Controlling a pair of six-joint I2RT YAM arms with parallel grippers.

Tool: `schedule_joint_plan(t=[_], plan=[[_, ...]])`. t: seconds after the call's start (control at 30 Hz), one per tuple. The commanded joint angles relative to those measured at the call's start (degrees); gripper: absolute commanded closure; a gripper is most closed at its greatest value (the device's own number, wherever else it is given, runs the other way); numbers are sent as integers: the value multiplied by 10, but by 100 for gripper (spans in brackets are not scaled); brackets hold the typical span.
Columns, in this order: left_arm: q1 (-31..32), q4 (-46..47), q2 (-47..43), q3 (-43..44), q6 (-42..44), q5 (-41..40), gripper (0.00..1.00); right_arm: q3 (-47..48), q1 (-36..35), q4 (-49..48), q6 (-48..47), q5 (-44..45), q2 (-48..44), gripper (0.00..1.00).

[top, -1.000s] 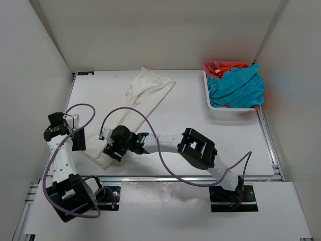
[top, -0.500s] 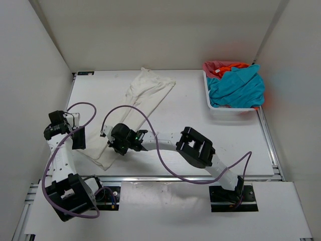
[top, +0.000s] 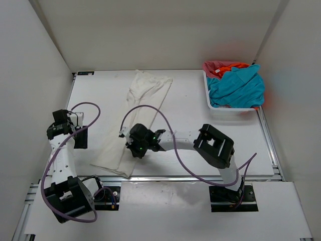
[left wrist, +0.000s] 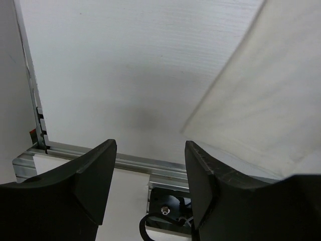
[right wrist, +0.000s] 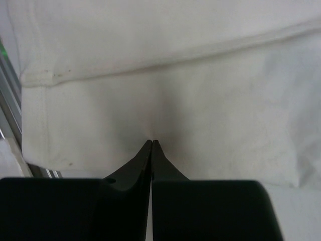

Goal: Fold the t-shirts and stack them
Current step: Rotate the tshirt 90 degrees

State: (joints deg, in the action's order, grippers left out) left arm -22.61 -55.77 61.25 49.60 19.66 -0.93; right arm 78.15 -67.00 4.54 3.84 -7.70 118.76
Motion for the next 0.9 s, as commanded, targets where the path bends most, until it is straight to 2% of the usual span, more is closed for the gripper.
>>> schedule_joint_plan(t=[0.0,0.2,0.3,0.33,0.43,0.6,0.7,0.87], plan=[[24,-11,-18,8,12,-14,33,-80,55,104,-12,6,-26,100],[135,-50,-16,14,40,-24,32,-191,107,118,-33,8,-112,100],[240,-63,7,27,51,-50,32,-233,136,124,-63,-14,-152,100],[255,-66,9,33,54,-50,33,-241,137,127,-68,-25,-167,100],[325,-65,38,68,64,-31,32,-246,136,142,-80,-35,-204,90],[466,-63,80,122,87,-25,31,-248,151,186,-65,-107,-280,65],[540,-37,75,110,98,-21,30,-267,160,202,-43,-124,-345,62],[588,16,50,28,132,33,28,-309,158,162,19,-119,-388,59]])
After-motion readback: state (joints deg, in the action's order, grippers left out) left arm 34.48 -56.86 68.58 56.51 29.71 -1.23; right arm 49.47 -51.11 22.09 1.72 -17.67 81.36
